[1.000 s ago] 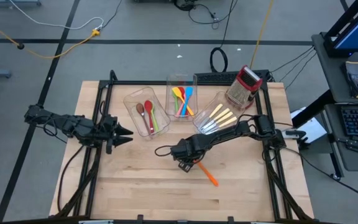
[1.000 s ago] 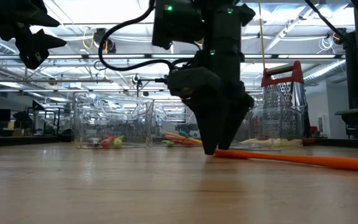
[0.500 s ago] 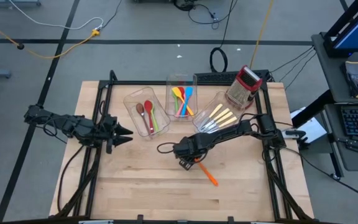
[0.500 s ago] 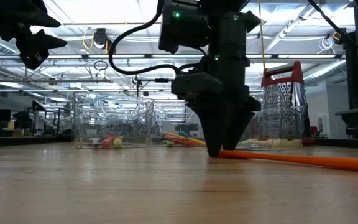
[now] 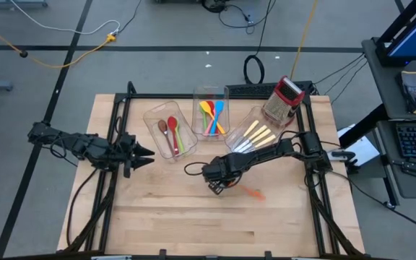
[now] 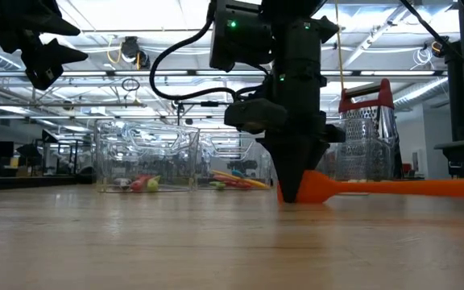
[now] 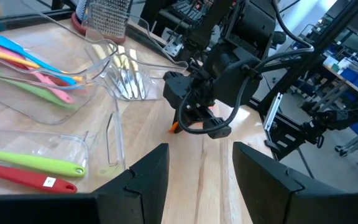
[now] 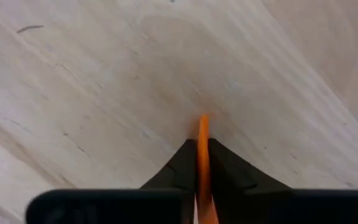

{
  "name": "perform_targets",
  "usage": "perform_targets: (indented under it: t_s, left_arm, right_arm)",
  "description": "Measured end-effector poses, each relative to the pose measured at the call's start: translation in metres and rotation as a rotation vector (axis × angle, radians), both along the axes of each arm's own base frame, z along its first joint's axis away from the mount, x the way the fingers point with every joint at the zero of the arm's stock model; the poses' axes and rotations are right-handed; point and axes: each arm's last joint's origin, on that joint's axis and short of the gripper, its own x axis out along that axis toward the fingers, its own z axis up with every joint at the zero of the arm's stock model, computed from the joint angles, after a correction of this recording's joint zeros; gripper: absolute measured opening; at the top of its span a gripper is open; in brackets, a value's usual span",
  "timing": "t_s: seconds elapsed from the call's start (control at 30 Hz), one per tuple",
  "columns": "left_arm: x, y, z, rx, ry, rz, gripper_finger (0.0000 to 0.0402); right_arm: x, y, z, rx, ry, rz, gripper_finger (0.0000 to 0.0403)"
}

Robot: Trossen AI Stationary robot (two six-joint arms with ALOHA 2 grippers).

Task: Pick & Place Kitchen Items
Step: Put the orange spatula into the middle transparent bin

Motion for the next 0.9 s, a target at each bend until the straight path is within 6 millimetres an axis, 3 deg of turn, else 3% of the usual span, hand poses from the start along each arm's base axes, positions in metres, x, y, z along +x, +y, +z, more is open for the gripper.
perform_targets:
  t_s: [0.3,0.67,0.9]
  left_arm:
    - [0.000,0.000,0.000,0.012,0.001,-0.003,0.0180]
    - [0.000,0.000,0.000,0.023,0.000,-0.005,0.0180]
    - [0.000,0.000,0.000,0.017,0.000,-0.004,0.0180]
  right_arm:
    - [0.003,0.003,0.055,0.089,-0.222,-0.014,0.0013]
    - [-0.002,0.002,0.162,0.187,-0.741,-0.022,0.0013]
    - [-0.014,-0.021,0.225,0.164,-1.075,-0.021,0.0013]
